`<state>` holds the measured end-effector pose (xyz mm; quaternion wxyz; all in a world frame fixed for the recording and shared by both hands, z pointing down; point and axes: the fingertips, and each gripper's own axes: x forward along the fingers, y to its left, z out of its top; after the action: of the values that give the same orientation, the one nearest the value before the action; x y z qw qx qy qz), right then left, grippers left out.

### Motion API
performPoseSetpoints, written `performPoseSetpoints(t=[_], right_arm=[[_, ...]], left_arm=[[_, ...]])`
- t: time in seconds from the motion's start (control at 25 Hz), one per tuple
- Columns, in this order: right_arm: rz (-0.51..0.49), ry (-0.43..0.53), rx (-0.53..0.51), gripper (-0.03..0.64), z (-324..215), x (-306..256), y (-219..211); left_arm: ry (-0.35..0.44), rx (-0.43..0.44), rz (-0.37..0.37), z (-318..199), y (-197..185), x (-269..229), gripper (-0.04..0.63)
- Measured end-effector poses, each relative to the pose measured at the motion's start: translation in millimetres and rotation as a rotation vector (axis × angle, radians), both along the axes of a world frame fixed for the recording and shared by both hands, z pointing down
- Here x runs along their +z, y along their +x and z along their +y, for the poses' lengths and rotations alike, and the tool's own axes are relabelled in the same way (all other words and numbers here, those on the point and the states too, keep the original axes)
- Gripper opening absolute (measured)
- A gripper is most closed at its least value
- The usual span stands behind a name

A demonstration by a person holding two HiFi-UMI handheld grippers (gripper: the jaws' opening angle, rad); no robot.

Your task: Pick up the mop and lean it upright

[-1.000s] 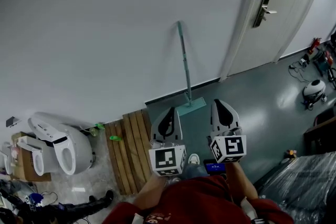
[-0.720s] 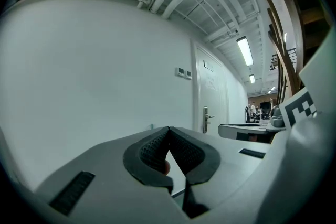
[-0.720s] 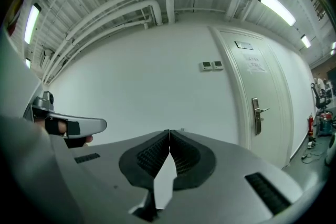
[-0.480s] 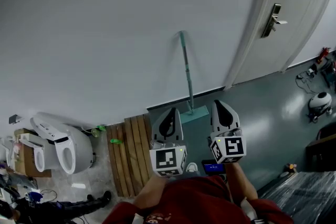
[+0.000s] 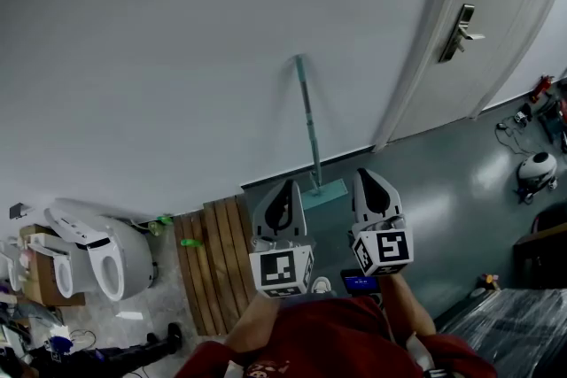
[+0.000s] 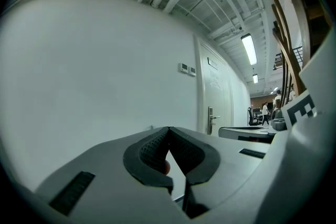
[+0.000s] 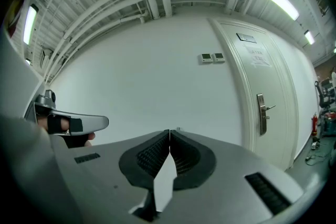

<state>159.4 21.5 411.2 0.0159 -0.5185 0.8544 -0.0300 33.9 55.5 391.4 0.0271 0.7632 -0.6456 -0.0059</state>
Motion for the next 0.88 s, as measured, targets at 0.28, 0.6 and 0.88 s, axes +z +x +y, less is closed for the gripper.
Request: performPoseSetpoints(t=[0.28, 0.6, 0.88], right_arm=[[0.025, 0.006, 0.023, 0.018, -52, 3, -31], [0.042, 0.012, 0.063, 0.018, -120, -9, -78], [0.058, 0.013, 0.113, 0.018, -165, -12, -114]], left_arm=[[0.010, 0.028, 0.016, -56, -30, 4, 0.014], [0.023, 0.072, 0.030, -130, -78, -9, 0.014], [0.026, 0.119, 0.043, -180, -114, -14, 0.014]])
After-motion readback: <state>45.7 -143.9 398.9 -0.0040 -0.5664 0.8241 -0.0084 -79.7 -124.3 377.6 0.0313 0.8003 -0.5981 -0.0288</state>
